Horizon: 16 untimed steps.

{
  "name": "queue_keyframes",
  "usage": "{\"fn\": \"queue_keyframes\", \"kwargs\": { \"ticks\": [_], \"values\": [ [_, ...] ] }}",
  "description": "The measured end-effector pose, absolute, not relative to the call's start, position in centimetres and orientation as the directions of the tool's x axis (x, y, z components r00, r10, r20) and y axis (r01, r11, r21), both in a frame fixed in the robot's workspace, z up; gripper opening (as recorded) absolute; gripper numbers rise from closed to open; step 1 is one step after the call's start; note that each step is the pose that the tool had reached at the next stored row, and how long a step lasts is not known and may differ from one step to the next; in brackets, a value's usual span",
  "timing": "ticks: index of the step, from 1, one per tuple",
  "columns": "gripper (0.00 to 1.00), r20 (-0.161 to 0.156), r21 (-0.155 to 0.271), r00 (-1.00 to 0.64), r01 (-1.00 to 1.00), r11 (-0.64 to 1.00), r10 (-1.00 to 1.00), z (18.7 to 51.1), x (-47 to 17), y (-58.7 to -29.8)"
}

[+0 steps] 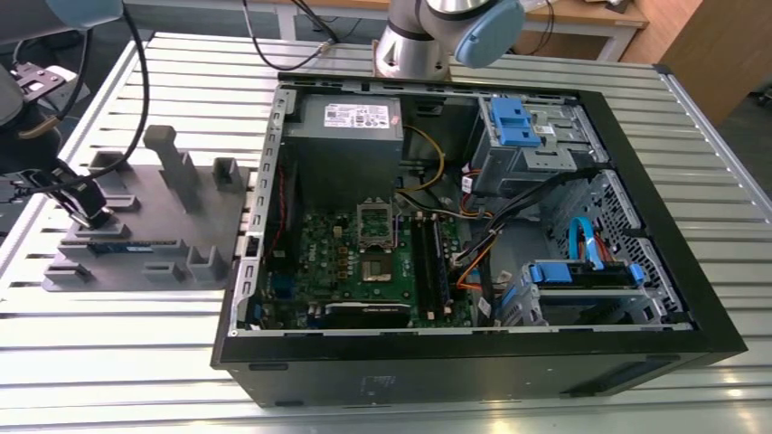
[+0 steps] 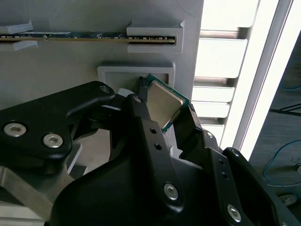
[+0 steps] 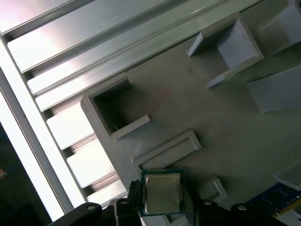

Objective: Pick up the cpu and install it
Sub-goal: 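Pick up the cpu and move it towards the insertion slot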

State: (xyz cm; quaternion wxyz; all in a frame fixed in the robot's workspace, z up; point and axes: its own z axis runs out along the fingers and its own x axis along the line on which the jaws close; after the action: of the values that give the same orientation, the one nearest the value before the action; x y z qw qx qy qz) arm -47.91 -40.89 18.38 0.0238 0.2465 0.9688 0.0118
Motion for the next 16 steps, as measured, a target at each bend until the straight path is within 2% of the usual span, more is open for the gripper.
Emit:
{"fn": "queue_keyframes", "kwargs": {
  "ticks": [16],
  "values": [
    [0.47,-0.040,0.034,-0.880,0.473,0.881,0.474,18.15,-47.93,-40.90]
  ]
}}
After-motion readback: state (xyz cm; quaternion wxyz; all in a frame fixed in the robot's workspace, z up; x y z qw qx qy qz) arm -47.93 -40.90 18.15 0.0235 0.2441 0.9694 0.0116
